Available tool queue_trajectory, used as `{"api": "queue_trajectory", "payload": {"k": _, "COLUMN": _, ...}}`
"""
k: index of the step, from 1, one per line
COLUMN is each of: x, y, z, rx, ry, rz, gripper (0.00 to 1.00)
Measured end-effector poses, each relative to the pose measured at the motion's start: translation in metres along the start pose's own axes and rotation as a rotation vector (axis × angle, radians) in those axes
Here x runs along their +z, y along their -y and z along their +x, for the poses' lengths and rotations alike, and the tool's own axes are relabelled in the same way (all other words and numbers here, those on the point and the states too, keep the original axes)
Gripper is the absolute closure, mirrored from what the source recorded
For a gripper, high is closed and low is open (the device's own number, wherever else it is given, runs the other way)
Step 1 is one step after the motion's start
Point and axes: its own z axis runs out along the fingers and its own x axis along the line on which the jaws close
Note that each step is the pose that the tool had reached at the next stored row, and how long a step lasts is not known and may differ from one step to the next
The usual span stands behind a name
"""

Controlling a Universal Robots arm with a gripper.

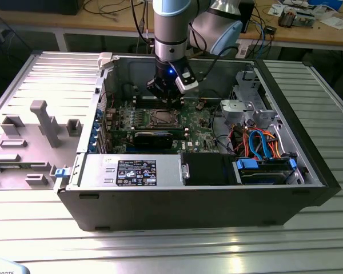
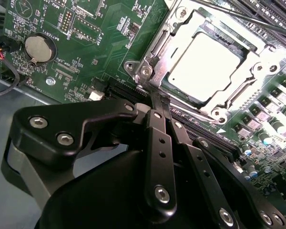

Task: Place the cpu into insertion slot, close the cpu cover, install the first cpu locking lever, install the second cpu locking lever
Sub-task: 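Install the first cpu locking lever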

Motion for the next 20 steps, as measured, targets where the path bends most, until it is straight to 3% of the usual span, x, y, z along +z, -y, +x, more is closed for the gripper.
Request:
{"api": "queue_trajectory", "payload": {"k": 9, "x": 0.0015, "y": 0.0001, "z": -0.0005, "rx": 0.000, "ry": 0.0002, "rz": 0.0080, "gripper": 0.89}}
{"api": "queue_trajectory", "payload": {"k": 15, "x": 0.0030, "y": 0.0000, "z": -0.0008, "rx": 0.000, "ry": -0.0002, "rz": 0.0087, "gripper": 0.89}}
{"api": "queue_trajectory", "payload": {"k": 20, "x": -0.0021, "y": -0.0009, "z": -0.0011, "rx": 0.000, "ry": -0.0006, "rz": 0.0083, "gripper": 0.89}}
